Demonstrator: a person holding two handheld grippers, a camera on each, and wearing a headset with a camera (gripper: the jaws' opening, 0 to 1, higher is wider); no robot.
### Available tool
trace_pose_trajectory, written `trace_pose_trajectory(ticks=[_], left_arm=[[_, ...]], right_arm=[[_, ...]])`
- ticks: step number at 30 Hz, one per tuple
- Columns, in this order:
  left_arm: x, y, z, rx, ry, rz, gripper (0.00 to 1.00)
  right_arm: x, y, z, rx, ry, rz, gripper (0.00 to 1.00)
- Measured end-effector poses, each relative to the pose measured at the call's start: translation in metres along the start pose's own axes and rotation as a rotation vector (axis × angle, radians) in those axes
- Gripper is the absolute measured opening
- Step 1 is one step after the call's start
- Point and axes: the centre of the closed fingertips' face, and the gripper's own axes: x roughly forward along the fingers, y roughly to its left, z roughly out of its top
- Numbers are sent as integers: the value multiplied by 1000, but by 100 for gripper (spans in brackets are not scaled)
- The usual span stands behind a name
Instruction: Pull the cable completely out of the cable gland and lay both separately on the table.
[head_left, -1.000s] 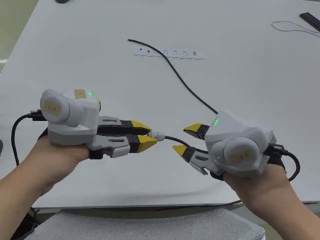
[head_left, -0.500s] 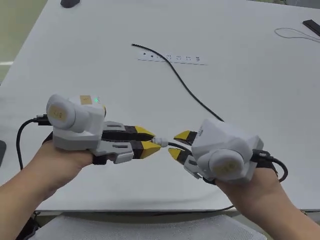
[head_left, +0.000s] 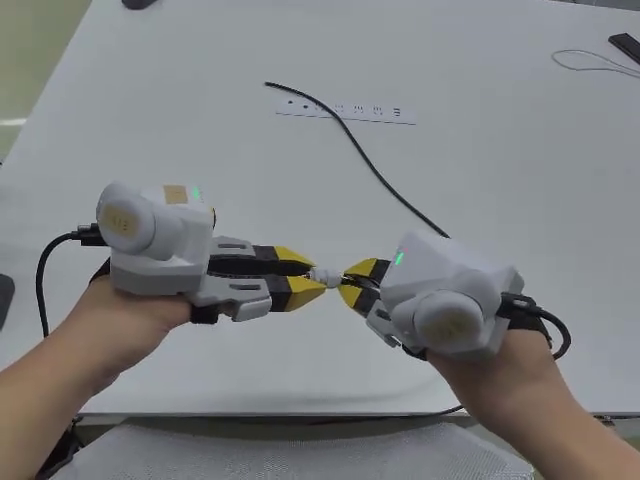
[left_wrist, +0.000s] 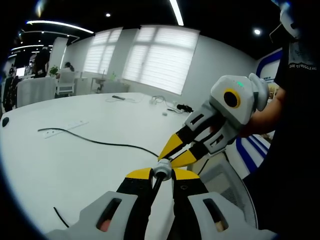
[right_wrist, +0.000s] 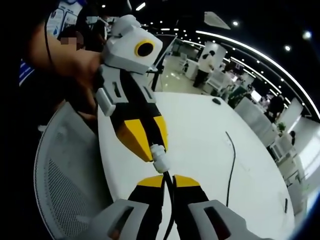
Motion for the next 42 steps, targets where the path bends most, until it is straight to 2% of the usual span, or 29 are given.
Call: trace_pose_trajectory(ticks=[3, 17, 24, 25, 29, 33, 37, 42], left_arm=[[0, 0, 2, 6, -8, -1, 15], [3, -3, 0, 20, 7, 0, 15], [3, -2, 0, 19, 3, 5, 14], [3, -2, 1, 17, 1, 5, 14], [3, -3, 2, 16, -3, 4, 14], [3, -3, 2, 14, -4, 4, 14], [2, -3, 3, 11, -9, 7, 14], [1, -4, 2, 9, -10, 8, 14]], right_arm=[[-1, -2, 1, 24, -12, -18, 1], [0, -1, -9, 154, -10, -19, 0], [-1, -7, -26, 218, 16, -38, 0], [-2, -8, -29, 249, 14, -40, 0], [-3, -10, -39, 266, 31, -51, 0], [-2, -11, -54, 310, 57, -63, 0], [0, -10, -73, 390, 86, -62, 0], [3, -10, -92, 441, 106, -71, 0]])
